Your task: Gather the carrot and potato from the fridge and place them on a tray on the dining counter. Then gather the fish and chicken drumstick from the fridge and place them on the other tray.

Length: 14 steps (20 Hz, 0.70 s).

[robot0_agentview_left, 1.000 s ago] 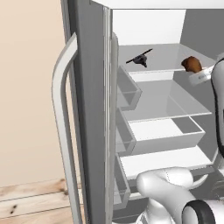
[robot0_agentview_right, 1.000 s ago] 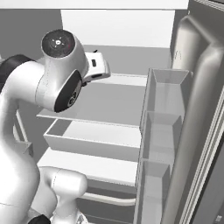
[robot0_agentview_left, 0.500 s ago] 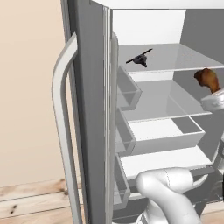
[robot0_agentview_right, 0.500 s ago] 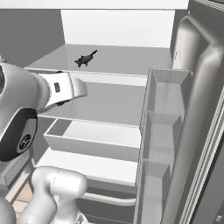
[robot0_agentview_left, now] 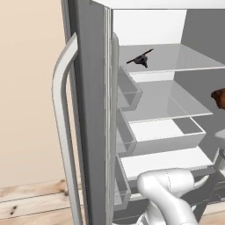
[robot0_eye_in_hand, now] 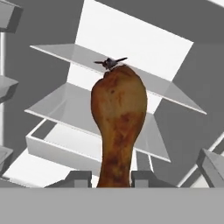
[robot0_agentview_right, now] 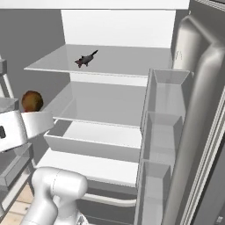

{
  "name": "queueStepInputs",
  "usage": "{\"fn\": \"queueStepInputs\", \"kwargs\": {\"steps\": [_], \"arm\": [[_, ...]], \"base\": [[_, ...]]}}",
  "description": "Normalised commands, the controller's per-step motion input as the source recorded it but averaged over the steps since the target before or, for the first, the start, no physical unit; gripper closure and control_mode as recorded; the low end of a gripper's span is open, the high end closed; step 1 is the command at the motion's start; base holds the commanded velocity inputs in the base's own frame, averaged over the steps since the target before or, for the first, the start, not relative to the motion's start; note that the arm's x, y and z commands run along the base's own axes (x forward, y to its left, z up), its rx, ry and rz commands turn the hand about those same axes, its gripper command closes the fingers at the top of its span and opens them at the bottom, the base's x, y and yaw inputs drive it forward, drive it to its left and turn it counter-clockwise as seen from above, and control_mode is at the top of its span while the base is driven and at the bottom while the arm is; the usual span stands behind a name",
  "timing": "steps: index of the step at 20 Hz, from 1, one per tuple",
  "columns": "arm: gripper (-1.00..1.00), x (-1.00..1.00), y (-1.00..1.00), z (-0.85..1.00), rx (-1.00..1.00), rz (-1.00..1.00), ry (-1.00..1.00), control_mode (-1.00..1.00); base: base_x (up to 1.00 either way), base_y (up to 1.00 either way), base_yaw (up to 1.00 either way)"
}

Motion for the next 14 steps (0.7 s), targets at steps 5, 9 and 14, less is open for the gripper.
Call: {"fn": "queueStepInputs", "kwargs": {"steps": [5, 9, 14], "arm": [[1.00, -0.73, 0.08, -0.01, -0.03, 0.00, -0.02, -1.00], [1.00, 0.00, 0.03, 0.00, 0.00, 0.00, 0.00, -1.00], [1.00, -0.29, 0.01, -0.01, 0.00, 0.00, -0.02, -1.00]], "base": [[0.00, 0.00, 0.00], [0.00, 0.00, 0.00], [0.00, 0.00, 0.00]]}}
